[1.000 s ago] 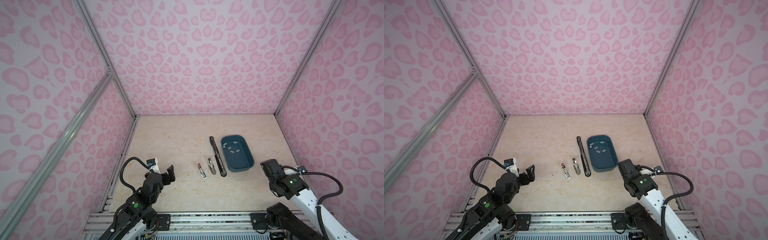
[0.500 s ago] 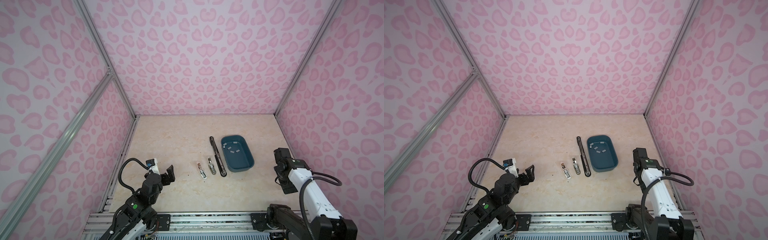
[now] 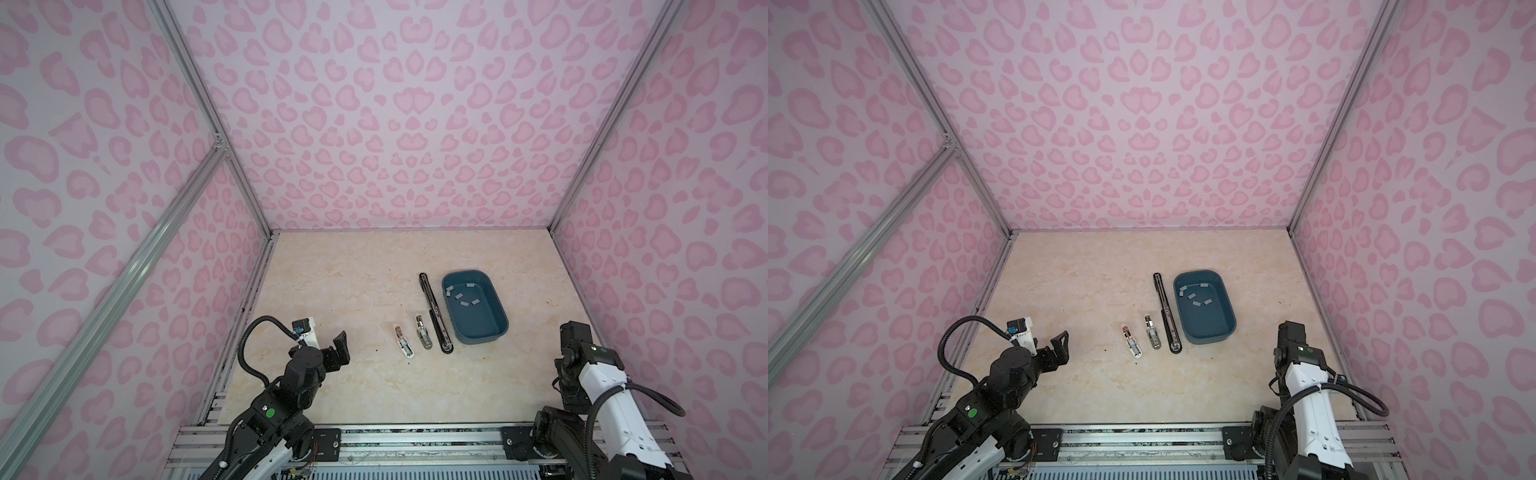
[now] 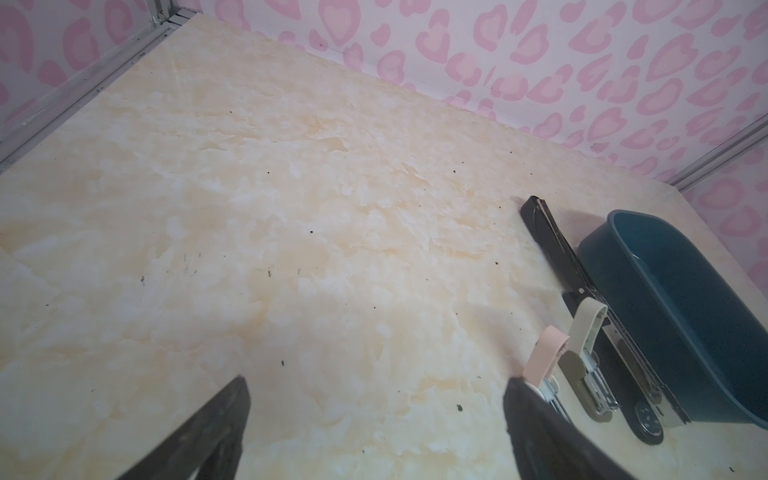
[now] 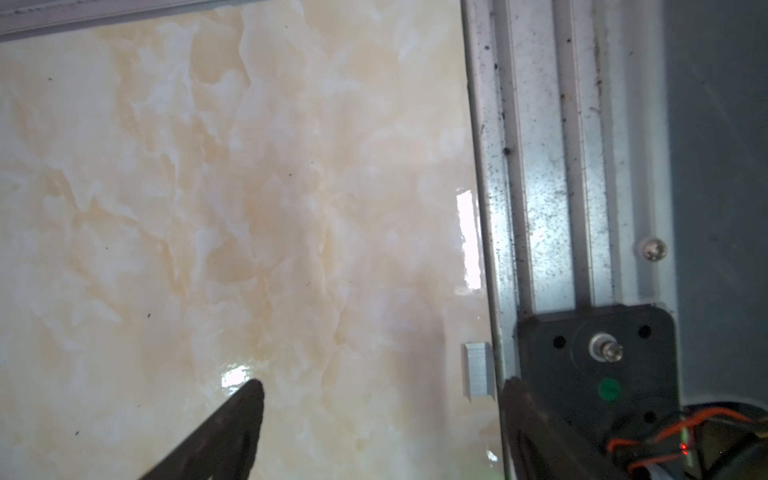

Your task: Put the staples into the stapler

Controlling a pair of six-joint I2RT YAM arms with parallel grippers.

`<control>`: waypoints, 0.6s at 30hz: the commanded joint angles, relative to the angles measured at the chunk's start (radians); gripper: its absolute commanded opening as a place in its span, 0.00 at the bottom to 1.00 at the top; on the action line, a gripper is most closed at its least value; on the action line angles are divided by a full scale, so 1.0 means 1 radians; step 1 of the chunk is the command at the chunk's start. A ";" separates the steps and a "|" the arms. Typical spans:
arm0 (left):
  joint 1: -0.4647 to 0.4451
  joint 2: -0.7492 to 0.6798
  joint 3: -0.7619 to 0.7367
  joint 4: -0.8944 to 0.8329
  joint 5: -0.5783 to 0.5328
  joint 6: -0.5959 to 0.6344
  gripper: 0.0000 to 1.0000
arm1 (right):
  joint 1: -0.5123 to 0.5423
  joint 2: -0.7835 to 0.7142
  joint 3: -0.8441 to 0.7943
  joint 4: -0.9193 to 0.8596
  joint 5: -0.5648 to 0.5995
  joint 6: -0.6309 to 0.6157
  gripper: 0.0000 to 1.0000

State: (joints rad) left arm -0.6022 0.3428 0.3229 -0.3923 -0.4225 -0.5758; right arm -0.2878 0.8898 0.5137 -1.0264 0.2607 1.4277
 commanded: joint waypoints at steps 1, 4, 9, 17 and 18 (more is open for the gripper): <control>0.001 0.002 -0.001 0.007 -0.001 -0.004 0.96 | -0.016 -0.019 -0.042 0.044 -0.066 -0.022 0.90; 0.001 0.001 -0.001 0.007 0.000 -0.004 0.96 | -0.017 -0.043 -0.064 0.057 -0.047 -0.016 0.91; 0.001 0.000 -0.001 0.007 0.001 -0.004 0.96 | -0.022 -0.069 -0.088 0.064 -0.041 -0.018 0.91; 0.001 -0.001 -0.001 0.008 0.001 -0.004 0.96 | -0.024 -0.114 -0.107 0.054 -0.022 -0.011 0.91; 0.001 -0.002 -0.002 0.007 0.001 -0.004 0.96 | -0.024 -0.122 -0.111 0.054 -0.023 -0.008 0.91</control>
State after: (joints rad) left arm -0.6022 0.3420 0.3225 -0.3927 -0.4225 -0.5758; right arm -0.3103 0.7830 0.4129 -0.9630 0.2119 1.4105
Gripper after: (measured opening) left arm 0.962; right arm 0.911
